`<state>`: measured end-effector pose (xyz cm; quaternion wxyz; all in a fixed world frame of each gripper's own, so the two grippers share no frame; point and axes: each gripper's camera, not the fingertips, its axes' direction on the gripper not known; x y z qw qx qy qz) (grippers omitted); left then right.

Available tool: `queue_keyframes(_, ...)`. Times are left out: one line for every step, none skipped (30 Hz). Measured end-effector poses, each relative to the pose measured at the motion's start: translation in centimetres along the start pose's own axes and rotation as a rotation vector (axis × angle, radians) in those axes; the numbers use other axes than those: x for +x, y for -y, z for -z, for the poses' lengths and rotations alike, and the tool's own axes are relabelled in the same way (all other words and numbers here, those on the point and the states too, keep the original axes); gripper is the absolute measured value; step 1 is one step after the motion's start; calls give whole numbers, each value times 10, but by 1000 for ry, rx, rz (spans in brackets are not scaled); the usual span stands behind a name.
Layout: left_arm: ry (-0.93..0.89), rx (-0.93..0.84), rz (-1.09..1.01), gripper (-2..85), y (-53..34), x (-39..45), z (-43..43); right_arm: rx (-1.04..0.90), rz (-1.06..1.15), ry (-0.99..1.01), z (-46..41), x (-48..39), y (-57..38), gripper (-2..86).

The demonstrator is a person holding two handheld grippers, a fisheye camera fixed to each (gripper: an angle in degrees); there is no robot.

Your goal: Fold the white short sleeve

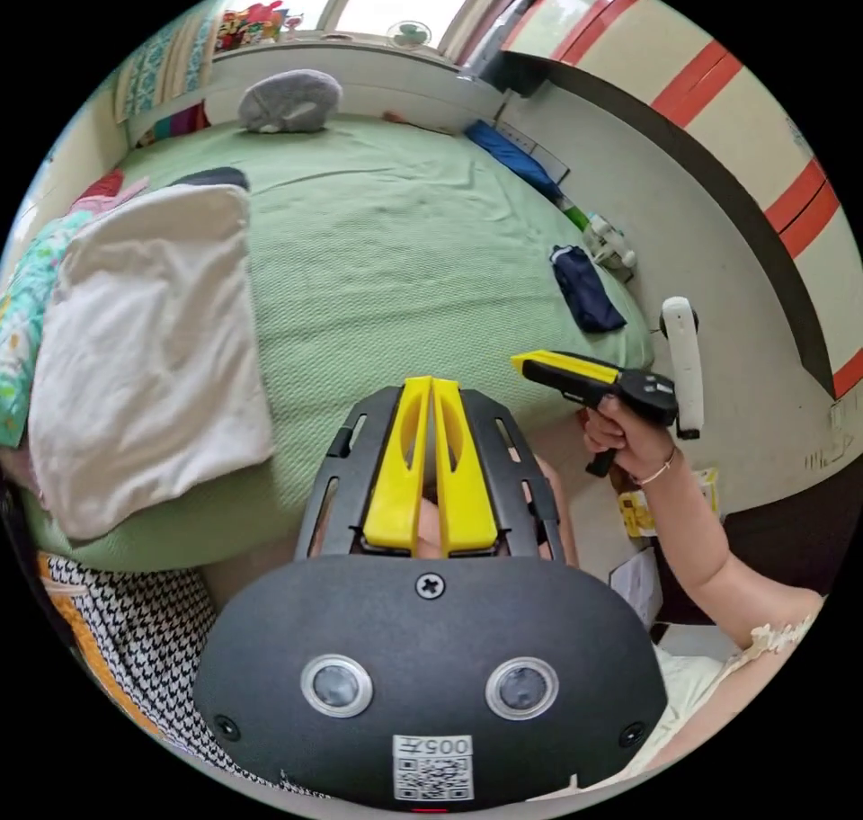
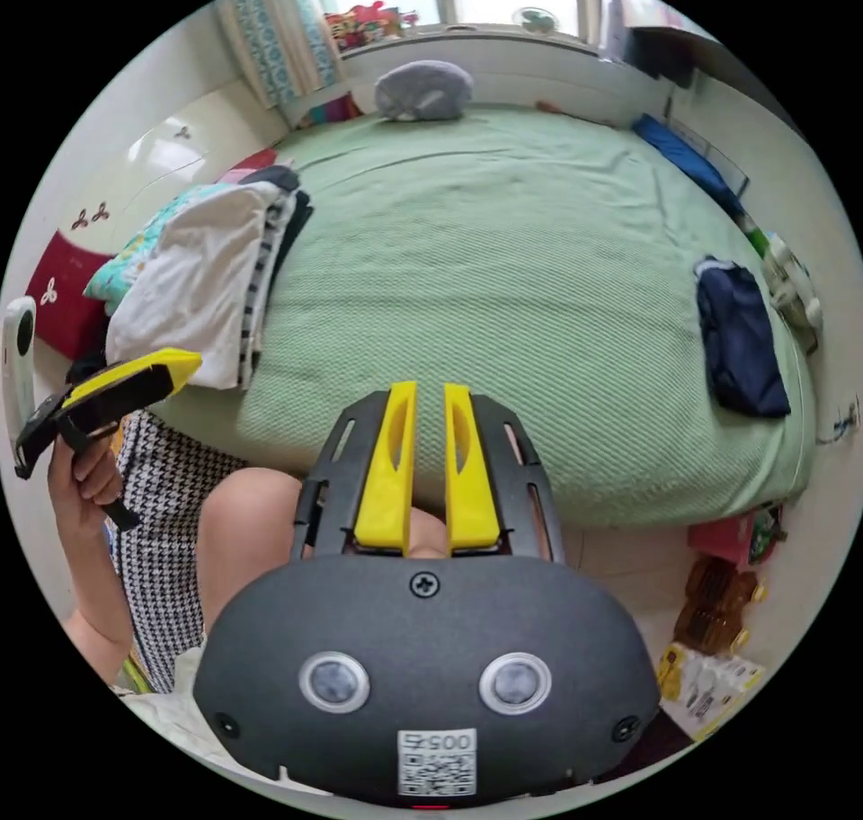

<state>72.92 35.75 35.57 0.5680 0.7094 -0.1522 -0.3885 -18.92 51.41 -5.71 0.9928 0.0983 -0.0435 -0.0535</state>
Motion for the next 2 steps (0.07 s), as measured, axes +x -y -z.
queue_keyframes(-4, -1, -2, 7, 10, 11, -7, -2, -21, -4, 1, 11, -2, 44)
queue_keyframes(-1, 4, -16, 15, 30, 33, -19, -2, -64, -16, 4, 33, -5, 40)
